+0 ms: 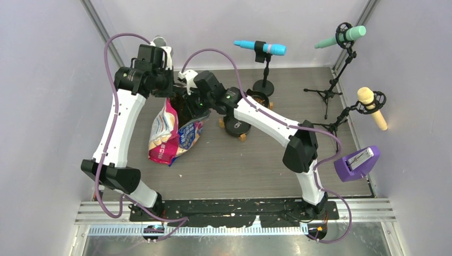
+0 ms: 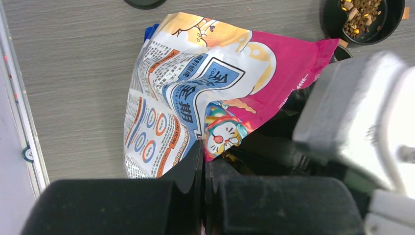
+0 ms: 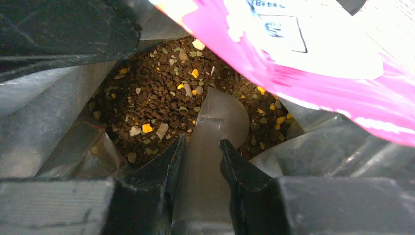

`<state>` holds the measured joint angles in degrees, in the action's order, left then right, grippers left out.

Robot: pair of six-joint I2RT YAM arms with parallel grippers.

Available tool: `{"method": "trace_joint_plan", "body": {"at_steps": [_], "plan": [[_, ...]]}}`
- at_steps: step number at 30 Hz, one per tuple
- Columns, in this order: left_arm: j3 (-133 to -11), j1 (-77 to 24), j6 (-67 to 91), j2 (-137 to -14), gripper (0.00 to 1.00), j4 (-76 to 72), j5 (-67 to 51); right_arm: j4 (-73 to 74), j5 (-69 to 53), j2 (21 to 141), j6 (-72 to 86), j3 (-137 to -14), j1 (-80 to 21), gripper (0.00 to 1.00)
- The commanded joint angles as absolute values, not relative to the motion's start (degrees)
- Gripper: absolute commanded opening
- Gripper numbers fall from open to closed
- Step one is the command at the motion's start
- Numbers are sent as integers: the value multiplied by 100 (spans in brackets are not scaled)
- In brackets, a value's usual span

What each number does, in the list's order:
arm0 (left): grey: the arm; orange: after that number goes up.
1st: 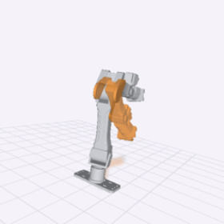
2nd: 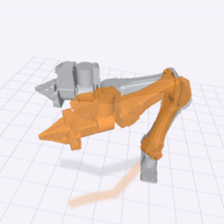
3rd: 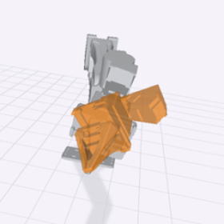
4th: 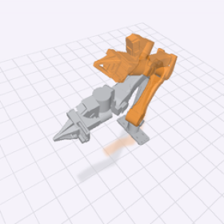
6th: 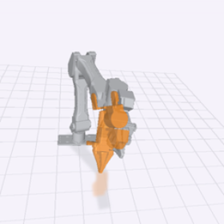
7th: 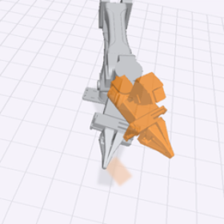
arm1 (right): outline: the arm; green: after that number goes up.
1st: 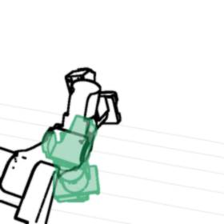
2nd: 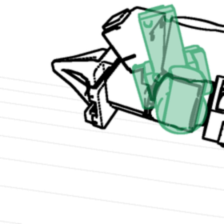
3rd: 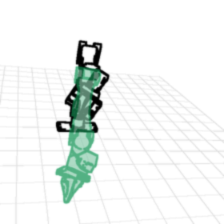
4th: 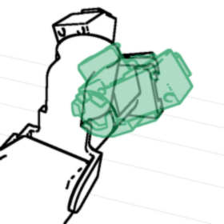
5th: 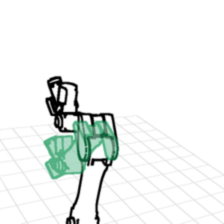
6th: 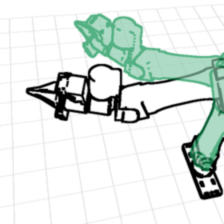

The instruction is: Serve the pet food

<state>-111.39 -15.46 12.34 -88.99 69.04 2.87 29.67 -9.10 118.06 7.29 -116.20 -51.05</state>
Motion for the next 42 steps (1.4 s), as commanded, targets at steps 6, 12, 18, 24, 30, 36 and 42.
{"method": "trace_joint_plan", "body": {"at_steps": [6, 12, 18, 24, 30, 36, 42], "plan": [[-11302, -1547, 1257, -8525, 0, 6762, 86, 3023, -1762, 12260, 460, -11726, -5210, 5], [-11347, -1547, 1226, -8500, 0, 6806, 98, 2739, -2934, 12437, 988, -11724, -5075, 5], [-11291, -1547, 1247, -8458, 0, 6819, 91, 1644, -4088, 12385, 2354, -11530, -4790, 5], [-11263, -1547, 1222, -8428, 0, 6811, 145, 129, -4763, 12082, 3782, -10963, -4438, 5], [-11304, -1549, 1209, -8445, 0, 6823, 215, -398, -4742, 11677, 4252, -10535, -4282, 5], [-11314, -1530, 1182, -8423, 0, 6823, 264, -703, -4607, 11100, 4573, -10003, -4073, 5], [-11250, -1478, 1187, -8338, 0, 6820, 280, -513, -4201, 10472, 4467, -9589, -3869, 5]]}}
